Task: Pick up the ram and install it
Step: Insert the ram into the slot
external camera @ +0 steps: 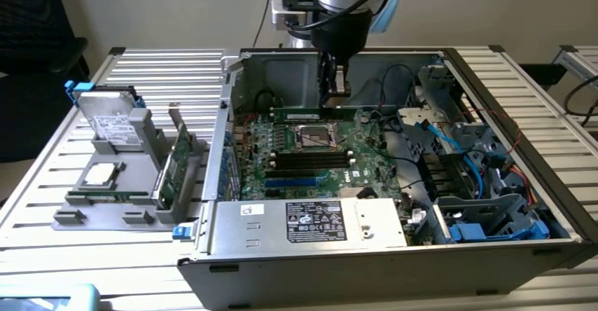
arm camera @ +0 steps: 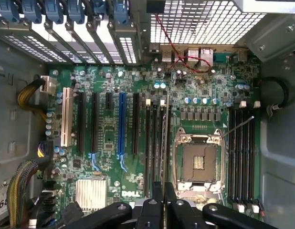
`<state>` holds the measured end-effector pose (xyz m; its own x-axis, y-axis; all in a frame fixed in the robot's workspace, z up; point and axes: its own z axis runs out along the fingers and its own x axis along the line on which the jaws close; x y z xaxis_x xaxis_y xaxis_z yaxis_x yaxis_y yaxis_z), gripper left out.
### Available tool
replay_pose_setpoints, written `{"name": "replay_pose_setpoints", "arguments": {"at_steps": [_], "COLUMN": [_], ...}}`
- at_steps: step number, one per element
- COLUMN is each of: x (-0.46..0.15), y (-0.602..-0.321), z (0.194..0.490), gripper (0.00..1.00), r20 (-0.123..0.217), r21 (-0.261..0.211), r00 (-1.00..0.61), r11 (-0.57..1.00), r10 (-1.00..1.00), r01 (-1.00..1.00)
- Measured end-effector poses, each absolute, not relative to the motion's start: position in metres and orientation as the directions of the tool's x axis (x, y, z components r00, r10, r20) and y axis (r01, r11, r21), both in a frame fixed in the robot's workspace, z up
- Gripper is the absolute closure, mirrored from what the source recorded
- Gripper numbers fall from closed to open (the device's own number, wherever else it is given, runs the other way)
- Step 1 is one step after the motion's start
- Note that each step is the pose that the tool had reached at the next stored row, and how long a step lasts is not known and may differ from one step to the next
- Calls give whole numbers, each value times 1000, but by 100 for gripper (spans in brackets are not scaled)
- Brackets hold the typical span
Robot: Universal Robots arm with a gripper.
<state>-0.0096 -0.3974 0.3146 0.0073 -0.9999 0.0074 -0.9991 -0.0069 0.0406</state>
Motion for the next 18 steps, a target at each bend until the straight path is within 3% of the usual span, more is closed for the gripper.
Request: {"name": "replay_pose_setpoints", "arguments": {"at_steps": [18], "x": [-10], "y": [-397], "z": [291], "gripper": [87], "r20": [23], "r21": [41], "r00": [15], "r11": [-14], "r10": [-1000], "r01": [-999]}}
